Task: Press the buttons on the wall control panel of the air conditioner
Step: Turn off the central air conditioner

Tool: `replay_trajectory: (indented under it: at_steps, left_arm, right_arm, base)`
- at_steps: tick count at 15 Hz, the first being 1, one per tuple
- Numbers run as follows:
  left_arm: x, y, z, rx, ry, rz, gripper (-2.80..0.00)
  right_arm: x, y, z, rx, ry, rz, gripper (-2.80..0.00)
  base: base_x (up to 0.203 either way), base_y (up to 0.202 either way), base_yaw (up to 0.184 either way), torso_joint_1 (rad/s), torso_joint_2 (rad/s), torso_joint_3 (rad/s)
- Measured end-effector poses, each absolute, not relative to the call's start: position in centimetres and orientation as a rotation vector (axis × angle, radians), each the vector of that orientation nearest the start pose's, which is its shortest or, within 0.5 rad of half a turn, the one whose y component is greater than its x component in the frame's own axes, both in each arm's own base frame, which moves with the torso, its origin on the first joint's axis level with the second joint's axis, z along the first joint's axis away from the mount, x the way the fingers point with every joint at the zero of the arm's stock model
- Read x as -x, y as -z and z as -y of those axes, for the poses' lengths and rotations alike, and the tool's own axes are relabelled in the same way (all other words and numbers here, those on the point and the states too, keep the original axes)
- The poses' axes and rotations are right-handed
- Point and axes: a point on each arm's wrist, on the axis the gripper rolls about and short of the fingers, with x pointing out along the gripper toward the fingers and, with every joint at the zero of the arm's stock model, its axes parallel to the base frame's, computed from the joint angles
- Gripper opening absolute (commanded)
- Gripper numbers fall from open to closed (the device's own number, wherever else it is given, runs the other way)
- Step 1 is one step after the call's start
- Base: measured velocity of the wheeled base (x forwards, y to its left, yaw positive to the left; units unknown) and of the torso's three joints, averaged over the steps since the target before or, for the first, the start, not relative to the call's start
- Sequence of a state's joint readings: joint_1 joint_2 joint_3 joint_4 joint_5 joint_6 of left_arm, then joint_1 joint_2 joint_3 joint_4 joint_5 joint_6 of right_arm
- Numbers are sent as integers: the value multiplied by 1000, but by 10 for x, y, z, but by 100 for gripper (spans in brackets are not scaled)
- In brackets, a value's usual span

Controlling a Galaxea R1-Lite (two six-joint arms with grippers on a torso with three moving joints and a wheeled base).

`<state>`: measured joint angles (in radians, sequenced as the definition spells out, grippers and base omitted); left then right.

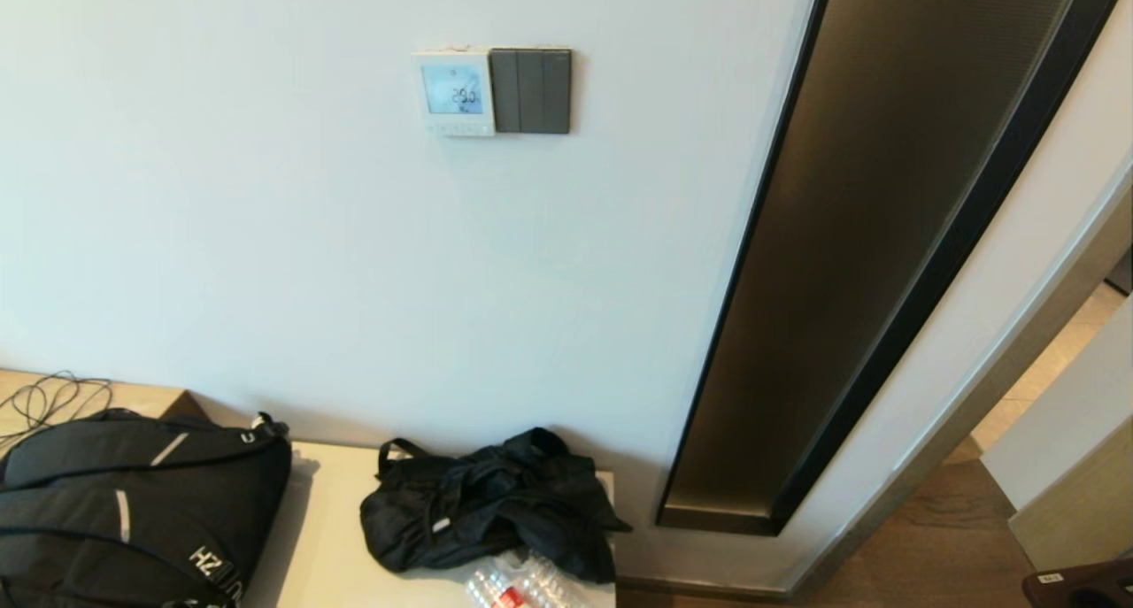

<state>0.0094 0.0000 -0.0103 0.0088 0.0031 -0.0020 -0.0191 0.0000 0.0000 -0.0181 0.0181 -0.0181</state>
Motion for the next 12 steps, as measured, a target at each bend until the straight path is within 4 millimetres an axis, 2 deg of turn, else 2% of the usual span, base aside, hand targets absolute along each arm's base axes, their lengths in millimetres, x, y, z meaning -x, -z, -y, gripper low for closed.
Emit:
replay_trajectory:
  at_steps: [12]
  left_arm:
    - [23, -77, 0, 15, -10, 2, -280]
  right_arm:
    - [23, -77, -1, 17, 2, 18, -280]
  base:
    - [0, 0, 0, 0, 0, 0]
